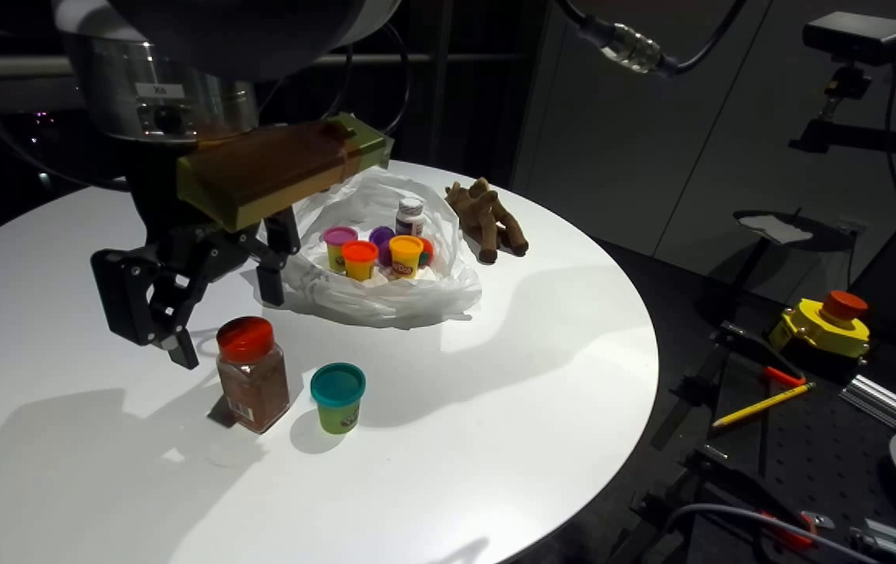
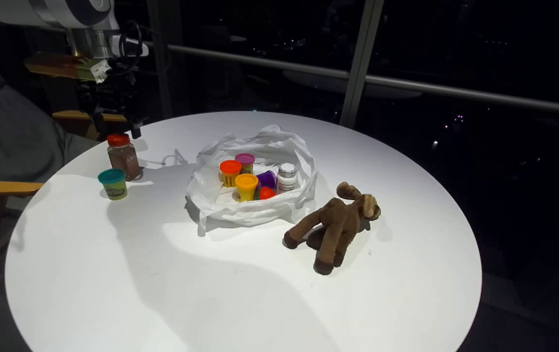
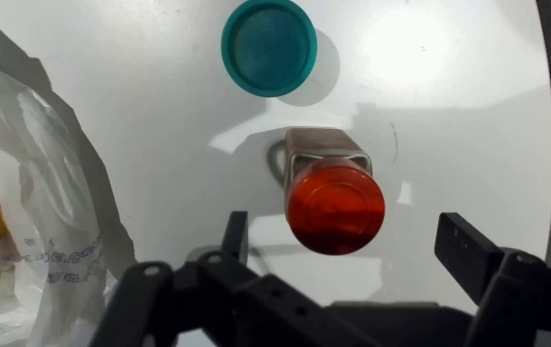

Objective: Place the containers, strawberry and toy deer inside the plastic

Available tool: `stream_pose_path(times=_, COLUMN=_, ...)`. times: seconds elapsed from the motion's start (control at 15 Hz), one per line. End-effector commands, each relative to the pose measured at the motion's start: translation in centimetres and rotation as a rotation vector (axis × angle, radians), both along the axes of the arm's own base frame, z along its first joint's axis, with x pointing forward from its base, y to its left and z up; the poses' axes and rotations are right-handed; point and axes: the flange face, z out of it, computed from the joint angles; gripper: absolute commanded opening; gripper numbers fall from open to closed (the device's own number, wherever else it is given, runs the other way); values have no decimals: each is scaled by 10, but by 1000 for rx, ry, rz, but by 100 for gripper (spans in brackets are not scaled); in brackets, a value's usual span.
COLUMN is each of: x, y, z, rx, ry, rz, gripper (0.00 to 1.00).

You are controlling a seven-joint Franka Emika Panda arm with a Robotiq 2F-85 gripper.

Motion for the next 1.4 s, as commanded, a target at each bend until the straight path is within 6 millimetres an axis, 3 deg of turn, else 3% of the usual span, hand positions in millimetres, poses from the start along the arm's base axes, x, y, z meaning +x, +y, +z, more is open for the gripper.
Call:
stream_pose_path(times=0.0, x=9, y=7, z=1, rx=6, ry=2, rz=3, gripper=100)
stream_pose_path(times=0.07, x=10, y=7, z=-1, rx=1, ry=5, rz=1, gripper=97)
stream_pose_path(times=0.13, x=11, y=7, z=-4, rx=-6, ry=11, rz=-2, gripper=75)
stream_pose_path(times=0.27, x=11, y=6, z=-9, rx=-25, ry=23, rz=-2, gripper=71)
stream_pose_path(times=0.67, x=14, y=3, z=-6, rx=-73, ry=35, rz=-17, gripper=24)
stream_pose_path(times=0.87, x=20, y=1, z=-3, rx=-89, ry=10, rz=-36, gripper=24)
stream_pose_path(times=0.93, x=18, y=-33, z=22, rx=-91, ry=-10, rz=-58, gripper=24)
stream_pose_path(times=1.0, x=24, y=-41, z=31, rx=-95, ry=-29, rz=-72, gripper=24)
stream_pose_path(times=1.33, x=56, y=-128, z=107, rx=-95, ry=-159, rz=-229, gripper=24)
